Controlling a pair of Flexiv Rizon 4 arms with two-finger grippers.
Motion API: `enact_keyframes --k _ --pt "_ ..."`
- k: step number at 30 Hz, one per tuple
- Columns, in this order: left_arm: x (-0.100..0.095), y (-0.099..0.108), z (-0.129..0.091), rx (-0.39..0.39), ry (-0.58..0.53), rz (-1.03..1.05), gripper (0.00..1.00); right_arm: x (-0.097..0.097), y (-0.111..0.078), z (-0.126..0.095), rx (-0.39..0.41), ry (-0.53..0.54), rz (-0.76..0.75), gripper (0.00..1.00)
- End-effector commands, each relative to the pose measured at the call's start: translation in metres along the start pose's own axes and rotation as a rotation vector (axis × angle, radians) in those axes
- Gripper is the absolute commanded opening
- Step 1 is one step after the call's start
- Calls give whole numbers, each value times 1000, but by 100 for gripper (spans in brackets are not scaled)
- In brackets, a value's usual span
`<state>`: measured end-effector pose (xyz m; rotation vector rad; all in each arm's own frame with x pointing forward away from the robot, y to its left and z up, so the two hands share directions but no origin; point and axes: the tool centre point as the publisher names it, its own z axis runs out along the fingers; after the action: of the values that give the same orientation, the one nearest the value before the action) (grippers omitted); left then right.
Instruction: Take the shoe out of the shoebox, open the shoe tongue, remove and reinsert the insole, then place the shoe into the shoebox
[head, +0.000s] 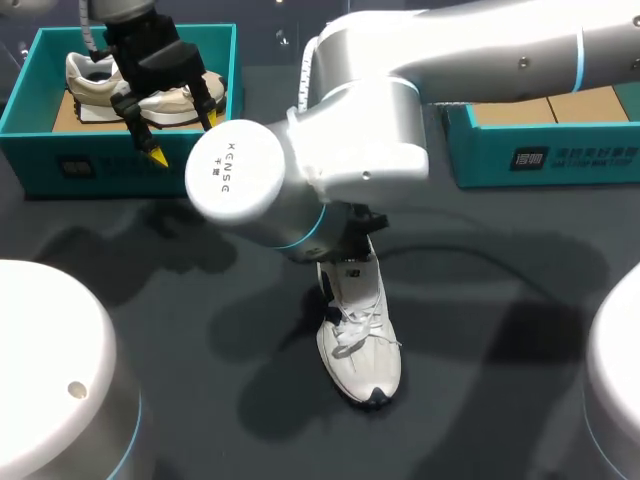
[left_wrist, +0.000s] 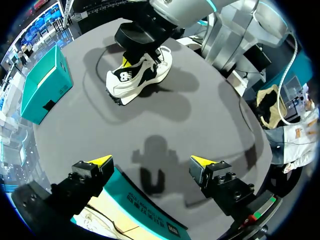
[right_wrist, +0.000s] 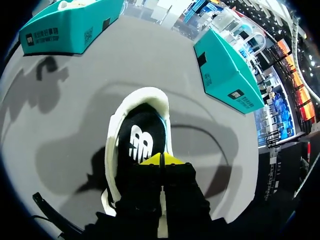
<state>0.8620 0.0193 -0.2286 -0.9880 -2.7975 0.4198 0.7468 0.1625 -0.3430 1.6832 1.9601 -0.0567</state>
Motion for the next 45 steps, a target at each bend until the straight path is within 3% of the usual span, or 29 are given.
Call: enact_keyframes --k 1,9,16,20,29,33,37,45 --pt "0 0 0 -2 1 0 100 9 -3 23 31 -14 15 0" --pt "0 0 0 -2 1 0 100 21 -5 41 59 62 4 0" --pt "0 0 0 -2 1 0 100 18 4 13 -19 59 1 0" --pt "0 0 0 -2 1 0 100 15 8 9 -39 31 -7 0" --pt "0 0 0 -2 1 0 100 13 -1 60 70 96 -12 0" --pt "0 0 0 -2 1 0 100 22 -7 69 94 135 -18 0" --pt "0 0 0 -2 1 0 100 26 -6 56 58 146 -24 0" --pt "0 0 0 -2 1 0 100 21 12 16 -3 120 -31 0"
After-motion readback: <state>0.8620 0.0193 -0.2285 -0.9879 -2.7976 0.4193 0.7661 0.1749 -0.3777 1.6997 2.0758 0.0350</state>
